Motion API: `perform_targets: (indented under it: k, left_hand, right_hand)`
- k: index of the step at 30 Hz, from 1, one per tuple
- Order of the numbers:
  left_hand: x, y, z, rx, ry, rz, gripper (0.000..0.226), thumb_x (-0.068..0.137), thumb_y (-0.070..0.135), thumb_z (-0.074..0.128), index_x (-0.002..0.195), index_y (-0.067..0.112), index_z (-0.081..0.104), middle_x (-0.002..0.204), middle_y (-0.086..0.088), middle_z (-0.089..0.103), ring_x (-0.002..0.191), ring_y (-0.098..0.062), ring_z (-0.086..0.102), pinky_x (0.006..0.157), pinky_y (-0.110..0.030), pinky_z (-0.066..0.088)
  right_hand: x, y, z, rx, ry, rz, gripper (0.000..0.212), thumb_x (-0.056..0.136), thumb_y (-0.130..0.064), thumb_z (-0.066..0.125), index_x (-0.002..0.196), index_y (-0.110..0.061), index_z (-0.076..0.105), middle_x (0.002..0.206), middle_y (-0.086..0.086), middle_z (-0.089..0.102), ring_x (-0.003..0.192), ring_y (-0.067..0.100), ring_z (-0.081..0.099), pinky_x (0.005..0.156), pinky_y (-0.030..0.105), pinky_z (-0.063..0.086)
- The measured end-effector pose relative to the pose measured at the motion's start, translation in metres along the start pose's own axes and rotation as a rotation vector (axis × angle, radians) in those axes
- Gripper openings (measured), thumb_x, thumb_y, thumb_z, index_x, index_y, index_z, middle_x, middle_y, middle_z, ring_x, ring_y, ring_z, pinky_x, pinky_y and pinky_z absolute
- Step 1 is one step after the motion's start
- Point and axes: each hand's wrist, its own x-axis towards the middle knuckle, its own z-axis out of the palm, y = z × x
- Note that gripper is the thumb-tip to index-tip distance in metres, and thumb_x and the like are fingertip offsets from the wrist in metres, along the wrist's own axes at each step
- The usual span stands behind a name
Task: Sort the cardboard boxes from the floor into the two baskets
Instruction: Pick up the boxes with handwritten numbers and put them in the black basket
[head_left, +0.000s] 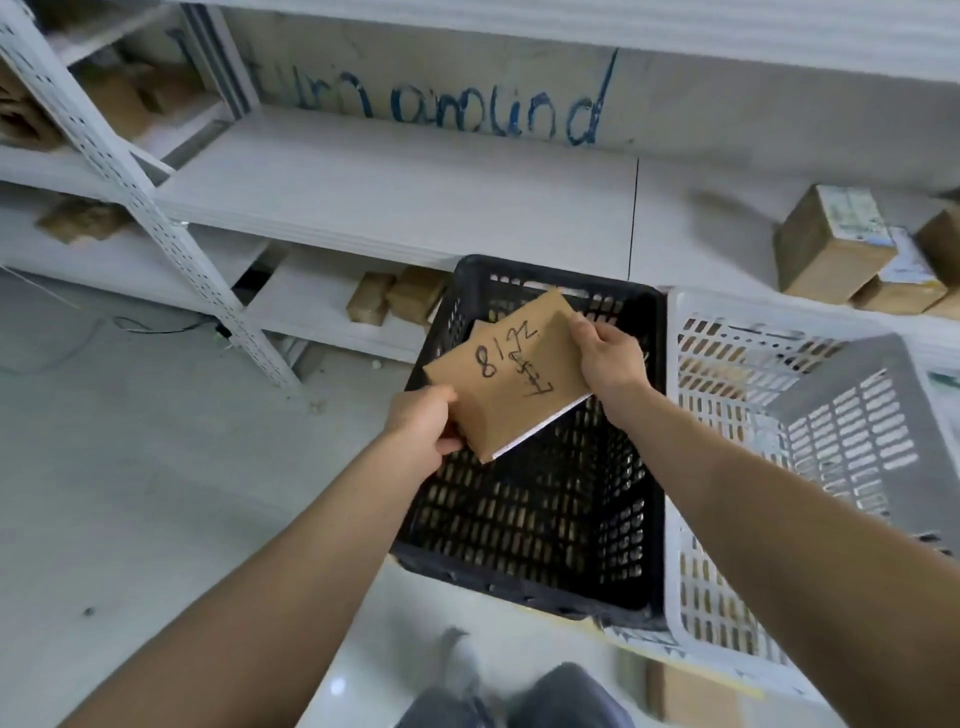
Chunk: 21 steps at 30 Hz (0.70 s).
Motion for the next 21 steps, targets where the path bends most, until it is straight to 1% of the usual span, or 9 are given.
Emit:
perform_targets:
  k: [1,4,7,10,12,14,17,19,21]
  left_hand:
    - [0.005,-0.003,-0.001,-0.005,0.007,-0.029,0.032,0.093,0.009,0.054,0.125,0.002,0.054,0.123,-0.017,0.058,0.112,-0.032,0.057,0.080,-0.043,0.054]
    - [0.018,-0.013,0.000,-0.066,0.014,-0.114,0.032,0.094,0.005,0.051,0.126,0.002,0.052,0.127,-0.018,0.056,0.116,-0.033,0.056,0.091,-0.048,0.052]
    - [0.027,-0.026,0.001,-0.141,0.057,-0.211,0.037,0.094,0.006,0.052,0.131,0.003,0.048,0.131,-0.021,0.054,0.118,-0.036,0.055,0.092,-0.049,0.051]
    - [0.033,-0.042,0.004,-0.259,0.113,-0.318,0.039,0.096,0.010,0.051,0.134,0.007,0.045,0.132,-0.021,0.051,0.121,-0.037,0.050,0.099,-0.056,0.044]
    - [0.038,-0.055,0.007,-0.312,0.134,-0.359,0.039,0.097,0.012,0.049,0.136,0.009,0.044,0.132,-0.020,0.050,0.121,-0.038,0.049,0.097,-0.057,0.041]
    - [0.043,-0.069,0.008,-0.353,0.152,-0.396,0.037,0.099,0.015,0.046,0.136,0.011,0.043,0.131,-0.019,0.050,0.121,-0.038,0.048,0.096,-0.058,0.039]
    - [0.052,-0.083,0.007,-0.369,0.191,-0.465,0.038,0.099,0.018,0.045,0.137,0.012,0.041,0.132,-0.018,0.049,0.124,-0.039,0.045,0.101,-0.062,0.035]
    - [0.060,-0.092,0.003,-0.391,0.242,-0.508,0.034,0.100,0.020,0.043,0.132,0.012,0.041,0.130,-0.017,0.049,0.126,-0.039,0.044,0.104,-0.064,0.032]
    - [0.069,-0.101,0.002,-0.450,0.264,-0.509,0.025,0.100,0.021,0.039,0.124,0.015,0.044,0.120,-0.015,0.053,0.120,-0.037,0.047,0.103,-0.063,0.032]
  right_hand:
    - [0.006,0.002,0.006,-0.029,-0.006,0.004,0.043,0.096,-0.047,0.046,0.122,-0.015,0.057,0.105,0.000,0.058,0.096,0.017,0.056,0.081,0.030,0.043]
    - [0.024,0.009,0.020,-0.110,-0.042,0.026,0.044,0.096,-0.048,0.047,0.122,-0.014,0.054,0.109,0.002,0.058,0.097,0.018,0.055,0.081,0.032,0.043]
    - [0.038,0.019,0.033,-0.190,-0.139,0.056,0.044,0.096,-0.047,0.046,0.120,-0.013,0.059,0.107,0.002,0.057,0.096,0.018,0.052,0.078,0.030,0.039]
    - [0.049,0.034,0.047,-0.264,-0.229,0.089,0.042,0.095,-0.046,0.049,0.114,-0.012,0.063,0.107,0.004,0.058,0.095,0.019,0.051,0.078,0.031,0.041]
    - [0.055,0.047,0.058,-0.324,-0.282,0.123,0.044,0.093,-0.050,0.050,0.110,-0.012,0.066,0.115,0.007,0.059,0.101,0.022,0.054,0.087,0.035,0.047]
    - [0.058,0.057,0.069,-0.386,-0.339,0.149,0.048,0.093,-0.052,0.048,0.116,-0.013,0.064,0.123,0.007,0.056,0.111,0.026,0.052,0.098,0.039,0.045]
    - [0.063,0.073,0.087,-0.455,-0.447,0.168,0.052,0.094,-0.052,0.044,0.125,-0.013,0.060,0.129,0.010,0.055,0.120,0.029,0.049,0.107,0.040,0.038]
    - [0.063,0.083,0.098,-0.486,-0.516,0.168,0.052,0.095,-0.052,0.042,0.131,-0.017,0.056,0.133,0.009,0.054,0.124,0.029,0.047,0.108,0.039,0.037]
    - [0.064,0.095,0.108,-0.494,-0.546,0.153,0.049,0.095,-0.051,0.043,0.134,-0.024,0.053,0.134,0.006,0.054,0.122,0.028,0.048,0.104,0.036,0.039]
